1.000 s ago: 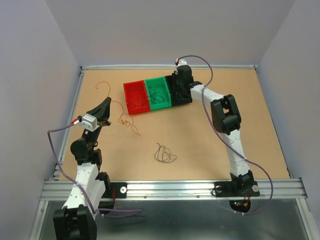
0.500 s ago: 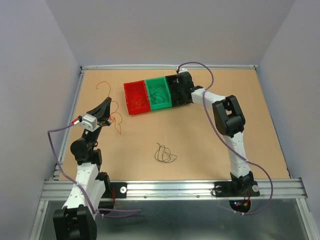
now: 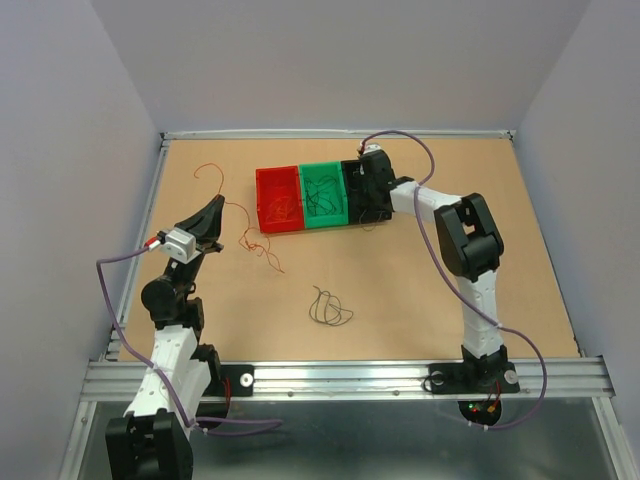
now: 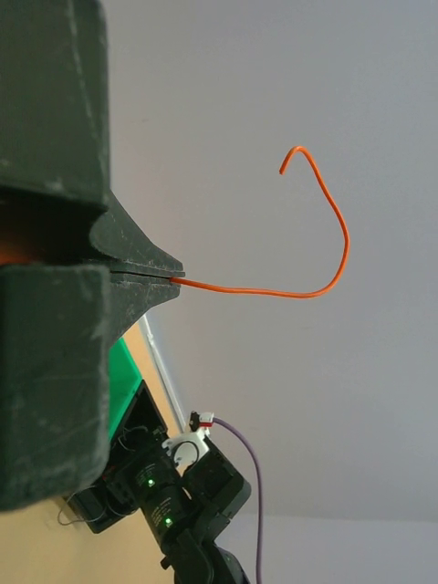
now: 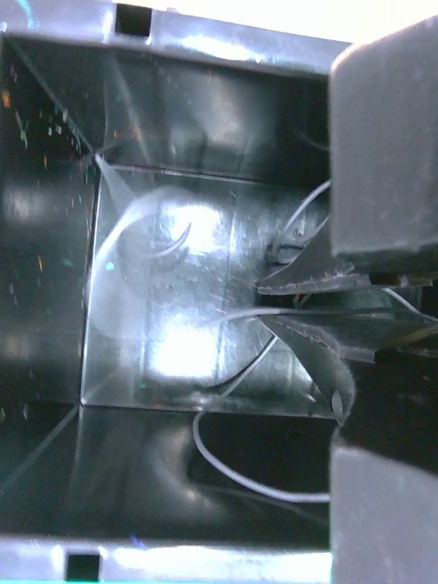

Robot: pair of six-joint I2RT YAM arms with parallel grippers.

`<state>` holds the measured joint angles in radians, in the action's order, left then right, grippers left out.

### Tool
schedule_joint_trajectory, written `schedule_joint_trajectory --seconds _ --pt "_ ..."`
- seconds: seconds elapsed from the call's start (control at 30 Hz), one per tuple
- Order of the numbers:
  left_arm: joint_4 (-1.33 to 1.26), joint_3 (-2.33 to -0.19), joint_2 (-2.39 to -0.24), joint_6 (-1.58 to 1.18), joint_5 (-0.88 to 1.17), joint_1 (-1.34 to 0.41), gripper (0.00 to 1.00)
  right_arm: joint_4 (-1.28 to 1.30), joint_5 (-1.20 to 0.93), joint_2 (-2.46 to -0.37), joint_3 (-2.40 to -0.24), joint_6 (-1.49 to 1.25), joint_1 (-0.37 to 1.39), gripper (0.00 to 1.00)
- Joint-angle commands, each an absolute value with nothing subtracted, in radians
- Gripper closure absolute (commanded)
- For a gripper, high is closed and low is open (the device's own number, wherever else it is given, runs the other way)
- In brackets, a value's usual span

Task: Untangle the cables

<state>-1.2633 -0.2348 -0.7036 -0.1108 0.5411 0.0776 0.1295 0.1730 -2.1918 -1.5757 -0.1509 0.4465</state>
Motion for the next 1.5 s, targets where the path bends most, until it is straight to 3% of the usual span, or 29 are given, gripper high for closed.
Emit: schedule_joint_trajectory --seconds 0.0,0.23,0.5,0.87,1.1,1.23,1.47 --pt "-1.336 -0.224 -0.693 -0.092 0.552 0.068 1.0 0.172 0.133 -2.125 -1.657 -0.158 0.451 0.79" --pt "-1.336 -0.224 -0.698 -0.089 0.552 0.066 1.0 0.183 0.107 -2.045 -1.704 -0.173 0.451 0.75" --pt "-1.335 -0.227 -0.71 -0.086 0.566 0.061 1.0 0.196 0.103 -1.977 -1.661 -0.184 0.451 0.38" --pt "-1.333 -0.261 -0.747 -0.103 0.63 0.038 1.0 0.087 -0.088 -1.743 -1.456 -0.135 0.518 0.17" --pt "-1.333 -0.253 -0.719 -0.092 0.684 0.022 1.0 -0.205 -0.428 -1.528 -1.114 -0.015 0.673 0.15" --pt "-1.336 -0.244 -0.696 -0.084 0.695 0.009 1.0 -0.232 -0.422 -1.538 -1.06 0.066 0.806 0.16" --pt "-1.335 -0.232 -0.663 -0.083 0.698 0.005 1.0 -0.415 -0.394 -1.672 -1.078 0.061 0.882 0.18"
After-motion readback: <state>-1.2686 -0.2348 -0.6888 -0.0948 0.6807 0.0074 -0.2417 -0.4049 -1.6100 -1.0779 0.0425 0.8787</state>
